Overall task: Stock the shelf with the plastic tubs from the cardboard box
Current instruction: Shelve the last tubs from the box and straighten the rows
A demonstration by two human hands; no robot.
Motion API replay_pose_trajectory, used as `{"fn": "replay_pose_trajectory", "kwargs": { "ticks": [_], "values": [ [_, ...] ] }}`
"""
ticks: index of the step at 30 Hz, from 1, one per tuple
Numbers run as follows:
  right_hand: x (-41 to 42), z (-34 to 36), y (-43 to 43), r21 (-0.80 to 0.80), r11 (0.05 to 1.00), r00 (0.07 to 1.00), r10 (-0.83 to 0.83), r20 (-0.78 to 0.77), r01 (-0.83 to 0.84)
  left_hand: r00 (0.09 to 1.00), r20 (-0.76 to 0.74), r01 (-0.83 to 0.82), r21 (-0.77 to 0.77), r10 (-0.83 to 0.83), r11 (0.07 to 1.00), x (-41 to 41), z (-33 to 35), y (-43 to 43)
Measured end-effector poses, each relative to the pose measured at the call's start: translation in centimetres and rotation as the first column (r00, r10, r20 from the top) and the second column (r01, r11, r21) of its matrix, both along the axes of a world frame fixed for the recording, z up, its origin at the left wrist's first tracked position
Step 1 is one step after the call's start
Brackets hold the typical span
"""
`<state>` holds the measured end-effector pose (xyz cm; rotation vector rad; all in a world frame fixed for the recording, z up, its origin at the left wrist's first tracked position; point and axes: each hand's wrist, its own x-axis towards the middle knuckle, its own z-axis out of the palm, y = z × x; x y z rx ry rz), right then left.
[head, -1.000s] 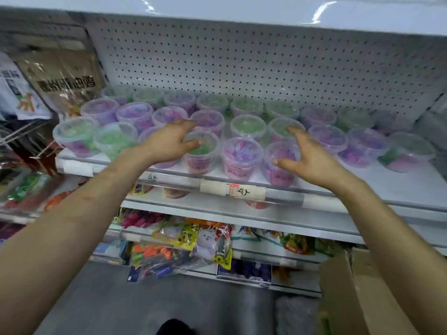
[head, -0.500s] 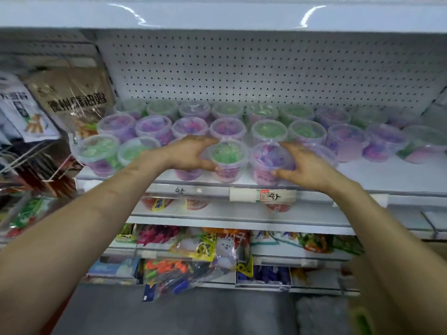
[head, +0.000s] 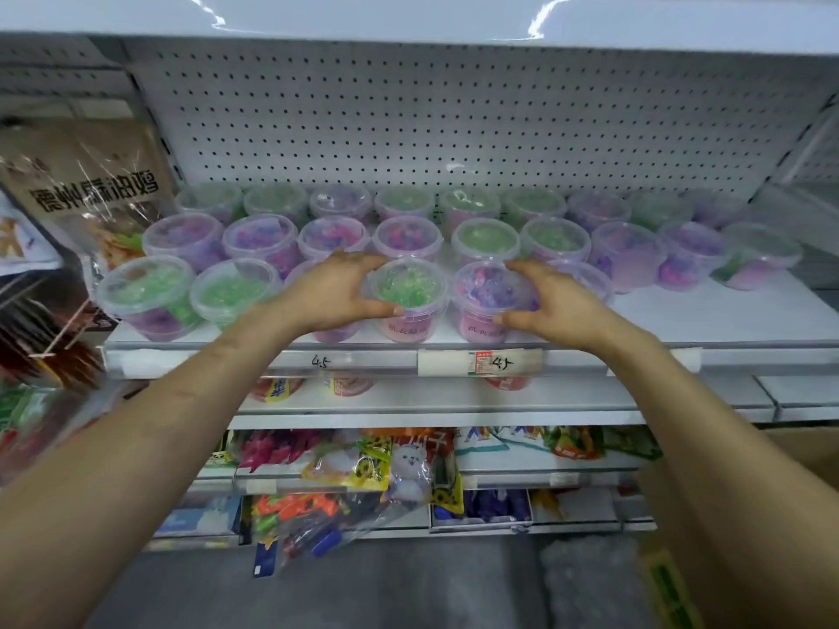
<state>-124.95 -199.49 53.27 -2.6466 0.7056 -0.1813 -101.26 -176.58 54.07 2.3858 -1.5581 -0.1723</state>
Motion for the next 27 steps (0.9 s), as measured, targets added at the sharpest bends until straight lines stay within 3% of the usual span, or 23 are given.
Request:
{"fn": "replay_pose_trajectory", "kwargs": {
  "ticks": [17, 27],
  "values": [
    [0.5, 0.1, 0.7, -0.001, 0.999, 0.997, 0.037, 0.063, -0.037, 0.997, -0.023, -0.078, -0.046, 0.077, 0.996, 3.4, 0.5, 3.7],
    [4.8, 1.2, 5.6, -0.048, 0.991, 0.988, 0.132, 0.078, -0.128, 0.999, -0.025, -0.031, 0.103, 0.033, 0.994, 7.7, 1.1, 7.0]
  ]
}}
